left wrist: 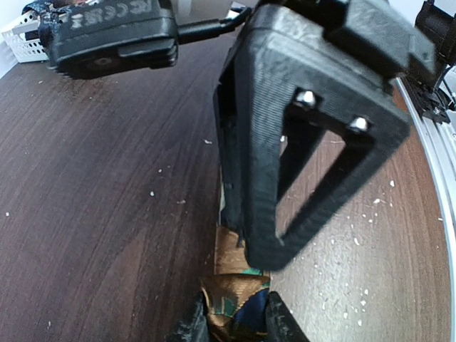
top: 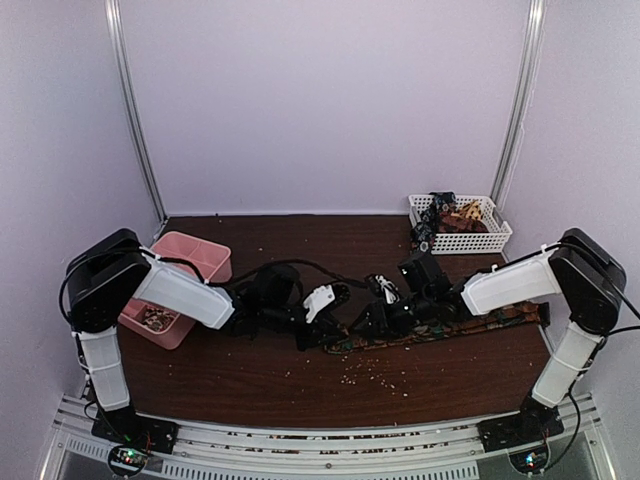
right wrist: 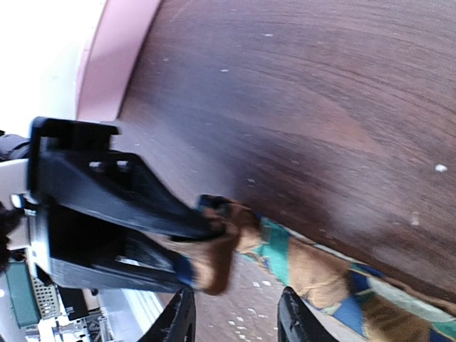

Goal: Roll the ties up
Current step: Fold the tie at the center of the board.

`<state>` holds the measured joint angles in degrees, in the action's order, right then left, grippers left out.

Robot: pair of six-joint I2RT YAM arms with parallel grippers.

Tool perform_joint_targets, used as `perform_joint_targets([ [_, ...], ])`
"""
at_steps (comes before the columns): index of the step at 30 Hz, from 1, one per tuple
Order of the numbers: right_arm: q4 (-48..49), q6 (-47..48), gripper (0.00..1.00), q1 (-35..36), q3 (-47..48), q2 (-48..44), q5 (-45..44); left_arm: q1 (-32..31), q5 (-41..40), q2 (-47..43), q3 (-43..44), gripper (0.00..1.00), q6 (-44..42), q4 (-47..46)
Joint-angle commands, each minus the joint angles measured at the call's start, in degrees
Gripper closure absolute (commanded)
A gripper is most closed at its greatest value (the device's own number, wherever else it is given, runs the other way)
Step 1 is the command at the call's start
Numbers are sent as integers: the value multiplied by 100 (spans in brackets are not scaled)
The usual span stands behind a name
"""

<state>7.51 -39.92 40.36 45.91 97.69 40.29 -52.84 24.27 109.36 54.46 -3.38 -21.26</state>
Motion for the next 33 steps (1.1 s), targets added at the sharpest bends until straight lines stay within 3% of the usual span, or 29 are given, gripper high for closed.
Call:
perform_joint_targets([
  [1, 519, -314, 60, 20, 97, 129, 298, -51, 86, 240, 267, 72, -14, -48],
  [10, -6, -70, 57, 52, 369, 373, 112, -51, 209, 610, 321, 53, 37, -85],
  [22, -789, 228, 59, 191, 831, 680, -336, -106, 261, 634, 150, 53, 92, -406],
  [25, -807, 172, 63, 192, 858, 751, -373, -200, 93, 617, 267, 53, -51, -175],
  [30, -806, 165, 83, 193, 705, 575, -463, -284, -279, 364, 108, 52, -165, -127],
  [33, -686, 150, 87, 183, 560, 432, -480, -215, -569, -3, -351, 44, 73, -535],
])
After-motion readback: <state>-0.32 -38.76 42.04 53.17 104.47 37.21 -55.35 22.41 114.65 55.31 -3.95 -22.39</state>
